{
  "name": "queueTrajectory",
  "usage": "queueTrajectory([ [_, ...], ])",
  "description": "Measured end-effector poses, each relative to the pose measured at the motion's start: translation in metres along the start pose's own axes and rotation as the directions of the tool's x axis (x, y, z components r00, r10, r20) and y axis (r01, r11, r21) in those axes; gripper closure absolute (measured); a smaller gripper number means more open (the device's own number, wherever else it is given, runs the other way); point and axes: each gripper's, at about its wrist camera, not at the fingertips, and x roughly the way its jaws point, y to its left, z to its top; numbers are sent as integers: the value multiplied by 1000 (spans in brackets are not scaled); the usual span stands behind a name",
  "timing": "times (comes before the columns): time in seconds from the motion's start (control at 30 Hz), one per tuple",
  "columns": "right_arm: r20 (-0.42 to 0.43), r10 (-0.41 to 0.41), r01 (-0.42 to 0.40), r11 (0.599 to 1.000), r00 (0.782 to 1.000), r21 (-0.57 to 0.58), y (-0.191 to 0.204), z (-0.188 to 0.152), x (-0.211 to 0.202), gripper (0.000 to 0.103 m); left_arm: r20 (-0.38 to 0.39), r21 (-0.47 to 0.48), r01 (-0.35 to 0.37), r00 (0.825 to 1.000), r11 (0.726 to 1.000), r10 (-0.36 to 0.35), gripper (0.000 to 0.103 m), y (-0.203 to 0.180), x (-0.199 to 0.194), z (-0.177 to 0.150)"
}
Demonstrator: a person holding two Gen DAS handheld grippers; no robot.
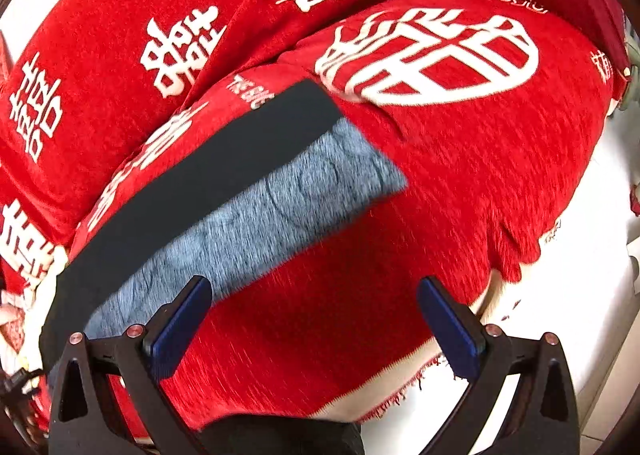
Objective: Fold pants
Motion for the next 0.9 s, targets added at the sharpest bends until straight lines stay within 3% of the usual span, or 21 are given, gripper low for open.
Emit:
queueTrajectory([
  [0.07,-12,45,-46,999,999,-28,9,-8,5,1,-11,113,46,999,993,-45,0,-57,-3,-6],
  [0.17,-27,87,-89,992,996,-95,29,-17,16,1,-89,249,134,989,959,-115,0,-141,4,-13],
  [0.3,-63,80,-91,978,995,-188,52,-17,32,1,-78,373,95,994,923,-71,0,-230,10,-10],
  [0.37,-47,76,-84,975,996,-206,56,-9,35,1,-78,377,60,996,924,-32,0,-263,21,2],
  [0.43,-37,89,-94,976,995,-194,55,-1,37,1,-95,355,54,995,933,-22,0,-279,20,-6],
  [0.63,-1,82,-81,982,997,-172,60,25,50,0,-52,292,-46,997,955,64,0,-318,35,23],
  [0.9,-37,162,-165,974,986,-152,47,2,35,0,-65,238,-16,997,971,33,0,-313,39,30],
])
